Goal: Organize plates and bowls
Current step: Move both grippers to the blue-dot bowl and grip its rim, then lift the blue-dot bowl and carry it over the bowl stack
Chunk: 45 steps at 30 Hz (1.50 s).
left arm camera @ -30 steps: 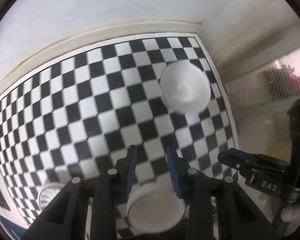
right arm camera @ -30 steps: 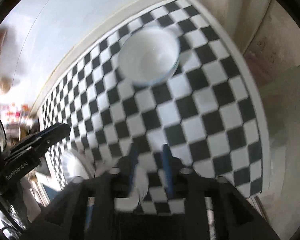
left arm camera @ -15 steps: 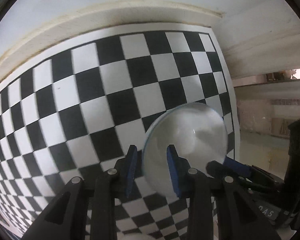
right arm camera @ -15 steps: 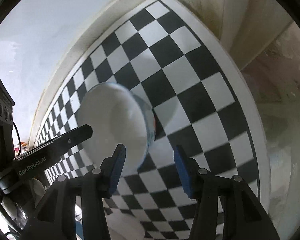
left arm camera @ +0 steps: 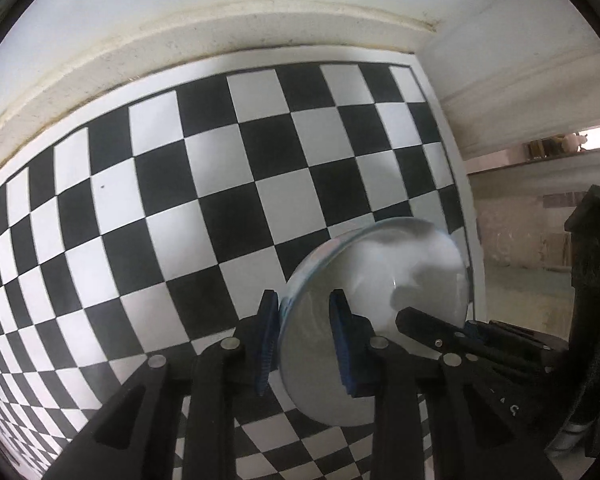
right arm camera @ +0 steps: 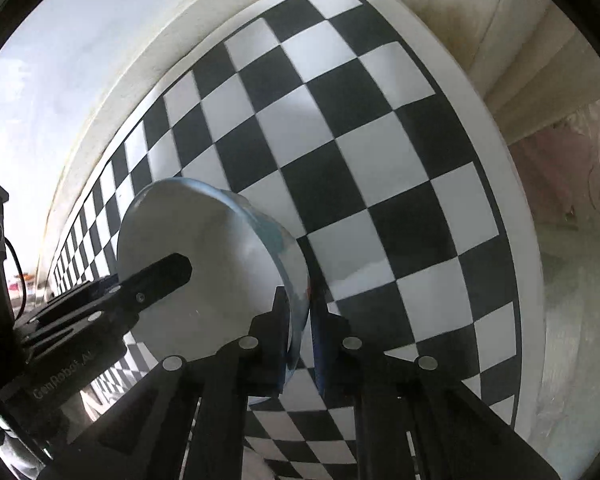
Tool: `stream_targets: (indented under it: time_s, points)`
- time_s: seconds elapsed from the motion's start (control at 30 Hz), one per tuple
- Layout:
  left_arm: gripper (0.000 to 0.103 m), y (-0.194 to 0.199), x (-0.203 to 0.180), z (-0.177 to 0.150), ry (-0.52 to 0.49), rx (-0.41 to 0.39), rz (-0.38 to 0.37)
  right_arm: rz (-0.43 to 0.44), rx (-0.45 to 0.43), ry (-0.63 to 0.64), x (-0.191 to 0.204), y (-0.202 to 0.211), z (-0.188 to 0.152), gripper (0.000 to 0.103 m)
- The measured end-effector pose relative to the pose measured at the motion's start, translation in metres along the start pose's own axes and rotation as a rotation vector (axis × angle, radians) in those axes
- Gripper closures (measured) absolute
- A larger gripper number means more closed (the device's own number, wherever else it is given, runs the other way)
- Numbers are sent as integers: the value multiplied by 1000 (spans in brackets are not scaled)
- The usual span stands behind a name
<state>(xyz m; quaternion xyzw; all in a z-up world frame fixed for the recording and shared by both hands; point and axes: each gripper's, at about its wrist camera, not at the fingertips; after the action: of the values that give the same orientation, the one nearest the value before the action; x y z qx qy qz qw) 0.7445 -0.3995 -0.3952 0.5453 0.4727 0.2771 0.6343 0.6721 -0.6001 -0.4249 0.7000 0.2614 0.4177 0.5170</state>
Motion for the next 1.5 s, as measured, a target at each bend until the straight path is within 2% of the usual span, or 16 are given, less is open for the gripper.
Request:
stream_targets:
  time_s: [0.17, 0.33, 0.5, 0.7, 0.93, 1.1, 1.5]
  points:
    - [79, 31, -3, -17, -9, -35, -2, 13, -22, 24, 19, 13, -18, 92]
    - [79, 75, -1, -53, -25, -79, -19, 37, -65, 62, 34, 44, -49, 92]
    - [79, 105, -3, -95, -32, -107, -26, 52, -93, 102, 52, 69, -90, 92]
    - [79, 123, 3, -146, -29, -119, -14, 61, -81, 129, 69, 71, -151, 92]
    - [79, 114, 24, -192, 9, -84, 5, 68, -27, 137, 75, 46, -214, 92]
    - [79, 102, 40, -214, 41, -53, 18, 44, 19, 152, 84, 22, -241, 92]
    - [79, 68, 52, -237, 74, 36, 37, -24, 83, 149, 84, -20, -253, 92]
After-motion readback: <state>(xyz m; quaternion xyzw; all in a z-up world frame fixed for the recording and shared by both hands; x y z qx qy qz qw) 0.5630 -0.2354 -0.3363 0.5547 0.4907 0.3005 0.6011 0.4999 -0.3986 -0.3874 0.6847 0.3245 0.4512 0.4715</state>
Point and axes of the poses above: each gripper's, at about its wrist camera, not at the fingertips, and y roughly against the way its jaws point, x to its left, z to its top
